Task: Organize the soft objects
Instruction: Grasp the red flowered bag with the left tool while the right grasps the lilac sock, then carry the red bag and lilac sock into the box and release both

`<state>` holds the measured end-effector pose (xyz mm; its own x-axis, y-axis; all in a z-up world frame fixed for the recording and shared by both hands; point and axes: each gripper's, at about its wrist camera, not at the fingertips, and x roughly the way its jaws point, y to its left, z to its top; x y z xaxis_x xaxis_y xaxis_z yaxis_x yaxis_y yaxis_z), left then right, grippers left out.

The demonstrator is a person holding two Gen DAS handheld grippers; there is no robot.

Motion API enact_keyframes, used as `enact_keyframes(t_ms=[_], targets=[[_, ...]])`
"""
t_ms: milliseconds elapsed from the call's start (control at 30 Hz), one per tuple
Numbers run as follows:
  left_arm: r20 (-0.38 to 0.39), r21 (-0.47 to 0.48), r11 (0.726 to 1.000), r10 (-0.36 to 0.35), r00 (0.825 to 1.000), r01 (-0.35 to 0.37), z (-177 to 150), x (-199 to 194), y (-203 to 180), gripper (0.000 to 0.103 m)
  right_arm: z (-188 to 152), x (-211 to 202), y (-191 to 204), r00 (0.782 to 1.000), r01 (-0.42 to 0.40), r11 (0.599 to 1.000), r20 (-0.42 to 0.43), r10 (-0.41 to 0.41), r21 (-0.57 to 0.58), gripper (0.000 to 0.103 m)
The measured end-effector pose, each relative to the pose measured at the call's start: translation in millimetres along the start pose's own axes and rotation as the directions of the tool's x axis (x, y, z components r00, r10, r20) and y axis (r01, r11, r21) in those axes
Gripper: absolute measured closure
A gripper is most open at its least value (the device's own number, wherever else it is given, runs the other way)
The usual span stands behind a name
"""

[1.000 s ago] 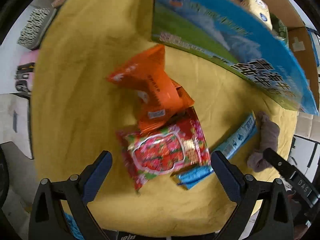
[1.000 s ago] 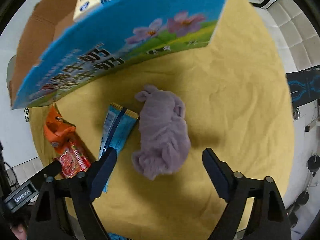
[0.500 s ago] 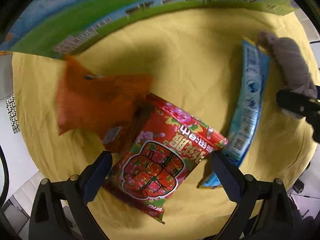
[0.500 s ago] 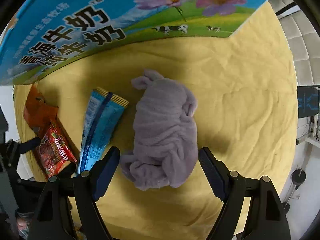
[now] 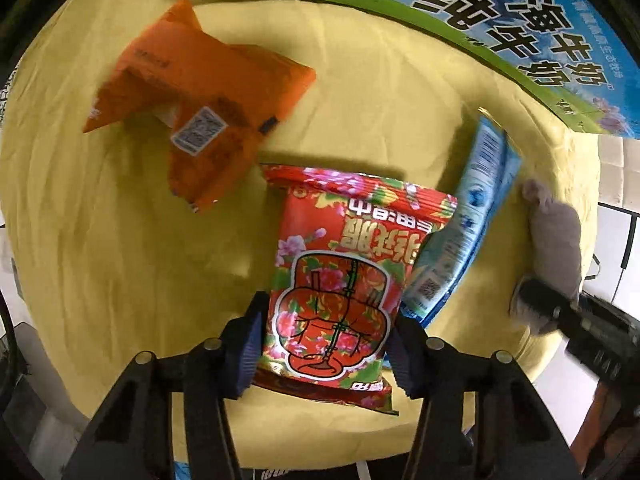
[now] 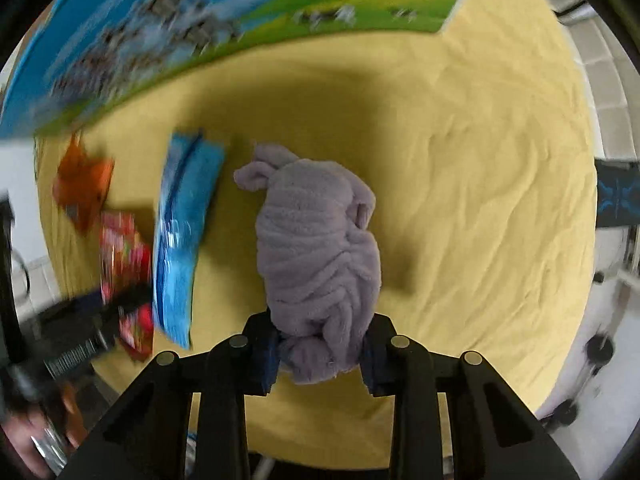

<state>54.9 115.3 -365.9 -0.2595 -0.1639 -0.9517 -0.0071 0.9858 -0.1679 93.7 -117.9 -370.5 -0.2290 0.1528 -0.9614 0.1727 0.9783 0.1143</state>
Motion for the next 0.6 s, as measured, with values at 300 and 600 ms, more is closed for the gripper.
enact_keyframes(t_ms=[300,600], targets=[[0.064,0.006,0.998,0.059,0.996,-0.059,-6,8,-20,0.057,6,19,-9,1.000,0.001,1.000,0.027,-0.002,0.028,0.059],[0.195,-0.033,0.997,0.075,0.978,-0.070,-37,-32,-45,0.059,-5,6,-4,0.993,0.057,0.998,0.101,-0.055,-0.016,0.077]])
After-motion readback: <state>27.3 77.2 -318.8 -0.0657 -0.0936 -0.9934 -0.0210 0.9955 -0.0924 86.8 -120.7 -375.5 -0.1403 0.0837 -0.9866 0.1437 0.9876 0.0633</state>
